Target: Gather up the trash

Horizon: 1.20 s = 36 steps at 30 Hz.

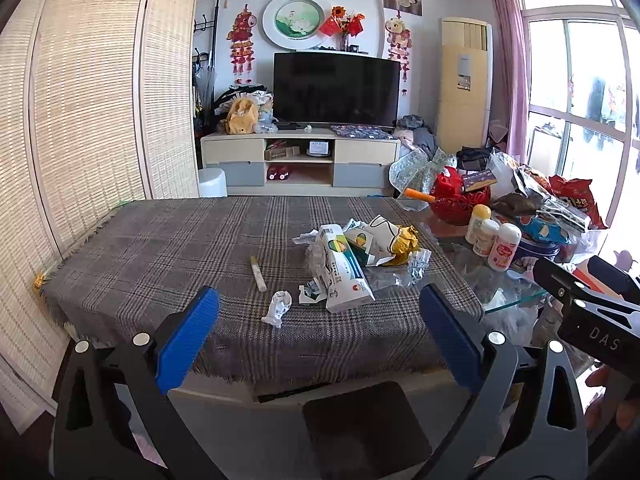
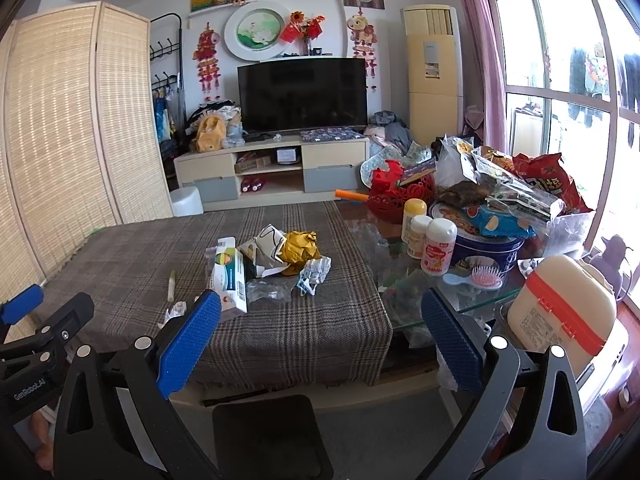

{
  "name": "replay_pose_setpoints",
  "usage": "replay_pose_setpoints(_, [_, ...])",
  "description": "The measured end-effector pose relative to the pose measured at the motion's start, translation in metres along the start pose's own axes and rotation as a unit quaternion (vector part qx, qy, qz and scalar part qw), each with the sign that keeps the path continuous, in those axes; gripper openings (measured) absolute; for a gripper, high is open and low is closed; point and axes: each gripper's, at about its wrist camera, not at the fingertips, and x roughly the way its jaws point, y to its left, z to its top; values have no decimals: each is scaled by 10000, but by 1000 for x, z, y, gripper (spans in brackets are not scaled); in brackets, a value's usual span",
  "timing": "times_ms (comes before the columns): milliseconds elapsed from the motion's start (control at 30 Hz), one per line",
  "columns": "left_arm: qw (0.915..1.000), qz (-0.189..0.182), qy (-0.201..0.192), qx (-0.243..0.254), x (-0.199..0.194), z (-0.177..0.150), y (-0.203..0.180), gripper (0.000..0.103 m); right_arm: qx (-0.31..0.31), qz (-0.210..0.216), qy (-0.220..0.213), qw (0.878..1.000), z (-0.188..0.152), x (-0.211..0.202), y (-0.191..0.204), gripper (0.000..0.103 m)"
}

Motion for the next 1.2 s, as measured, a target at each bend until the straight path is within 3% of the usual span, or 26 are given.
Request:
replay_pose_setpoints(300, [9996, 113, 246, -26, 27, -5, 12, 95, -68, 29, 272, 9996, -6, 27, 3, 100])
replay_pose_setpoints(500, [9985, 62, 535, -126, 56, -15, 26, 95, 187, 188, 728, 9970, -16, 61, -7, 100])
replay_pose_setpoints(800, [9941, 467, 969, -109, 99, -25, 52, 95, 7, 85, 1141, 9934, -26, 110, -3, 100])
replay_pose_setpoints(1000, [9909, 356, 1298, -76, 134, -25, 63, 95, 147, 298, 1460, 9887, -27, 144, -7, 100])
replay_pose_setpoints(1200, [9871, 265, 1576, -119, 181, -16, 73, 95, 174, 285, 1638, 9859, -8, 189, -12, 100])
